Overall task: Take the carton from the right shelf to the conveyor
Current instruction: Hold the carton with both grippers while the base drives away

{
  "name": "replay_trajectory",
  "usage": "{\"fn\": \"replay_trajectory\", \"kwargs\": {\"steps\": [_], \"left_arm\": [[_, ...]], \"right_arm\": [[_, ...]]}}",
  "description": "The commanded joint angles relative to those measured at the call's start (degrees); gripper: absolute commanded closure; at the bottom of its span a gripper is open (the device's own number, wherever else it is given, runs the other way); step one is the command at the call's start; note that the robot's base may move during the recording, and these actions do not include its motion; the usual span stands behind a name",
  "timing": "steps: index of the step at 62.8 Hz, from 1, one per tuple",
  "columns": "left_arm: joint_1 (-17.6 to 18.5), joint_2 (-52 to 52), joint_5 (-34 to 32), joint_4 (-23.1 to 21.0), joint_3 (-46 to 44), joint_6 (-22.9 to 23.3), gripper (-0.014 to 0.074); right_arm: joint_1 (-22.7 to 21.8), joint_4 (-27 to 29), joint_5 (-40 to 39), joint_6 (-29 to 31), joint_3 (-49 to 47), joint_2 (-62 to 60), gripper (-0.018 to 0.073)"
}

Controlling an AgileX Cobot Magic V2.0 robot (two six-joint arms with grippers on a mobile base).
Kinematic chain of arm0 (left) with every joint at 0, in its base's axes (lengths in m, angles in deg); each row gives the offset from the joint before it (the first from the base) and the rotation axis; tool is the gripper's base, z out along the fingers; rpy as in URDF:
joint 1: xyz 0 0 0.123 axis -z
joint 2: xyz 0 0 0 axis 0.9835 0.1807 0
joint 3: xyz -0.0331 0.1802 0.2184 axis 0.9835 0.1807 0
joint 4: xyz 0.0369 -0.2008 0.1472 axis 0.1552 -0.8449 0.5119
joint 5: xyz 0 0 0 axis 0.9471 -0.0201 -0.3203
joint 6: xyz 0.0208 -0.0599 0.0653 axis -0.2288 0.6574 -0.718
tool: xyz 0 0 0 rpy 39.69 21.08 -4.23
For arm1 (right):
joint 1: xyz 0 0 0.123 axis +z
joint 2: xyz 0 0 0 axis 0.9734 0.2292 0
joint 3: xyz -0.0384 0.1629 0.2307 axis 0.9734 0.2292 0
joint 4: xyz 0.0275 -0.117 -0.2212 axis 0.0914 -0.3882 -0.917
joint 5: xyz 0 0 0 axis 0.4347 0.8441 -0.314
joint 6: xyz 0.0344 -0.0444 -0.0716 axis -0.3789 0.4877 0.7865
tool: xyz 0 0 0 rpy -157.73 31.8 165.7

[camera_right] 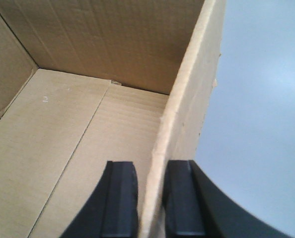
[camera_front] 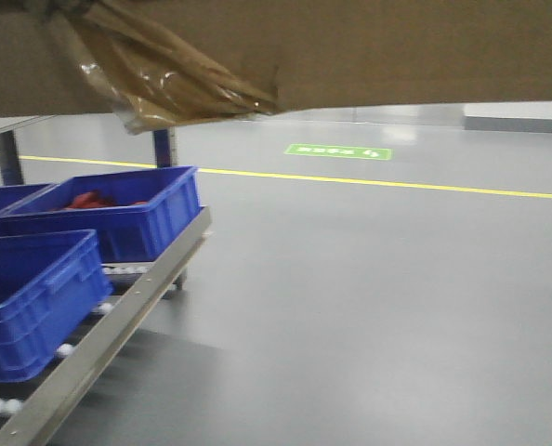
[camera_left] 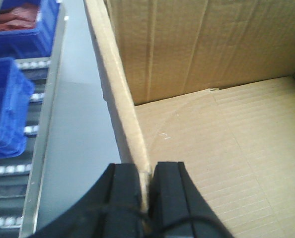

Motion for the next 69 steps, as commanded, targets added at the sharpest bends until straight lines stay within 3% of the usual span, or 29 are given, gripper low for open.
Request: {"fn": "replay_trajectory", "kwargs": {"steps": [1,69], "left_arm": [[0.32,0.02,-2.21,-0.74,-0.42,-0.49,0.0614],[0.32,0.02,-2.21,-0.74,-0.42,-0.49,0.0614]], "right_arm": [[0.13,3.78,-2.96,0.59,-0.28,-0.70,0.0626],[0.13,3.78,-2.96,0.59,-0.28,-0.70,0.0626]]}}
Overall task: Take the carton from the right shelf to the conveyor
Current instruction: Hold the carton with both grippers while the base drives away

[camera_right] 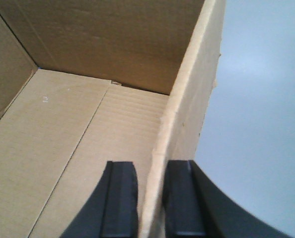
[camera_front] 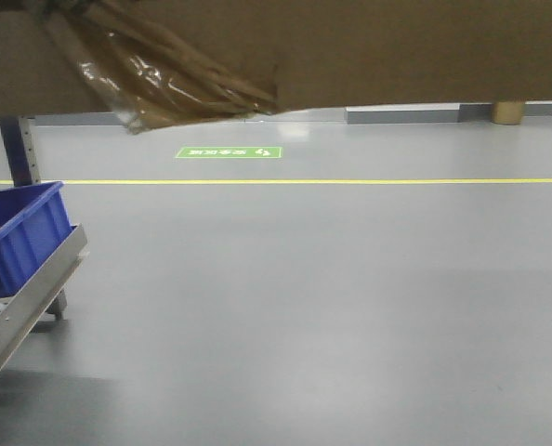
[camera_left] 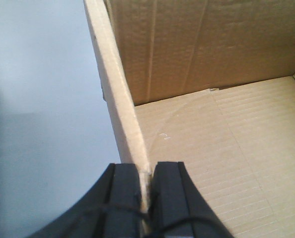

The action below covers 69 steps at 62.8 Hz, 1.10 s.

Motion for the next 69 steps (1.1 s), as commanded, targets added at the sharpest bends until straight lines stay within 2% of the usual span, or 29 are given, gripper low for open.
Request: {"fn": "replay_trajectory", "kwargs": {"steps": [1,69], "left_arm": [[0.32,0.02,-2.21,-0.74,-0.42,-0.49,0.0614],[0.32,0.02,-2.40,-0.75,-0.42,-0.49,0.0614]], "right_arm": [[0.13,3.78,-2.96,0.59,-0.28,-0.70,0.0626],[0.13,3.78,-2.96,0.59,-0.28,-0.70,0.0626]]}}
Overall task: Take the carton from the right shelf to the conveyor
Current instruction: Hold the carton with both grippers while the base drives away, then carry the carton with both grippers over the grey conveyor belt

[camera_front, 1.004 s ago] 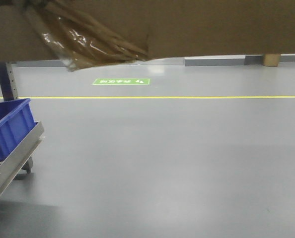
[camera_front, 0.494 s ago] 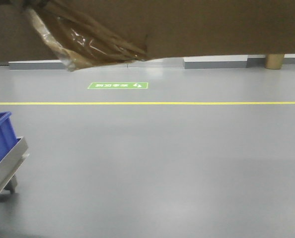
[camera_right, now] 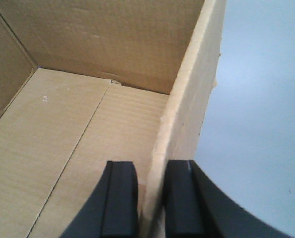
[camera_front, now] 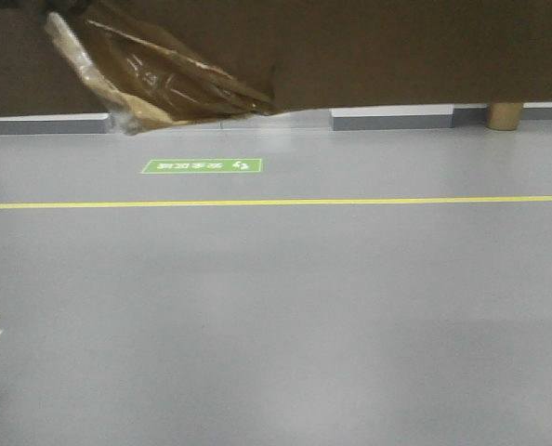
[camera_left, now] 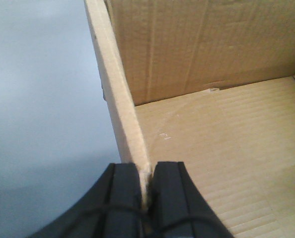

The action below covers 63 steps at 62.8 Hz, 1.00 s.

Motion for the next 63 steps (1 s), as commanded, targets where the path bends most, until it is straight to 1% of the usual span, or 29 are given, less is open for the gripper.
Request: {"fn": "replay_trajectory", "kwargs": {"steps": [1,25,54,63], "left_arm": [[0.32,0.02,-2.40,-0.75,-0.42,-0.49,0.0614],[0.32,0.02,-2.40,-0.75,-0.42,-0.49,0.0614],[0.32,0.02,-2.40,-0.75,-0.42,-0.49,0.0614],[0.32,0.02,-2.34,0.79,-0.42,-0.49,0.0614]], "right_arm": [[0.13,3.78,-2.96,0.59,-0.28,-0.70,0.0626],[0.13,3.78,-4.59,0.59,-0.28,-0.70,0.0626],[0.13,3.78,-4.73,0.59,-0.28,-0.70,0.0626],[0.13,3.78,-4.83,0.59,-0.28,-0.70,0.0626]]}}
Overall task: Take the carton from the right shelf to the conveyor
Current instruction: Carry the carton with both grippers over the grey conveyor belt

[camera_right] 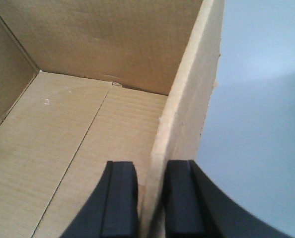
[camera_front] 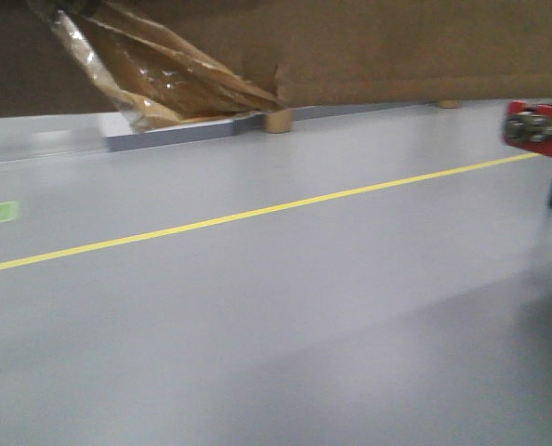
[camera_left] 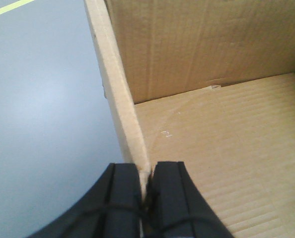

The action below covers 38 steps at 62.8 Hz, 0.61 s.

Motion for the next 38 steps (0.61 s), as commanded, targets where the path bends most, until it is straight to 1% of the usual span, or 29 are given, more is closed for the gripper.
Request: {"fn": "replay_trajectory", "kwargs": {"steps": [1,24,38], "left_arm": [[0.32,0.02,-2.34,0.25,-0.42,-0.45,0.0614],[0.32,0.02,-2.34,6.26,-0.42,-0.45,0.0614],[0.32,0.02,-2.44,11.53,-0.42,-0.45,0.0614]], "right_arm": [[0.13,3.78,-3.56,0.59,-0.31,-0.72,0.0626],[0.13,3.78,-3.94,0.59,-0.31,-0.72,0.0626],[0.13,3.78,-4.02,0.59,-0.31,-0.72,0.0626]]}}
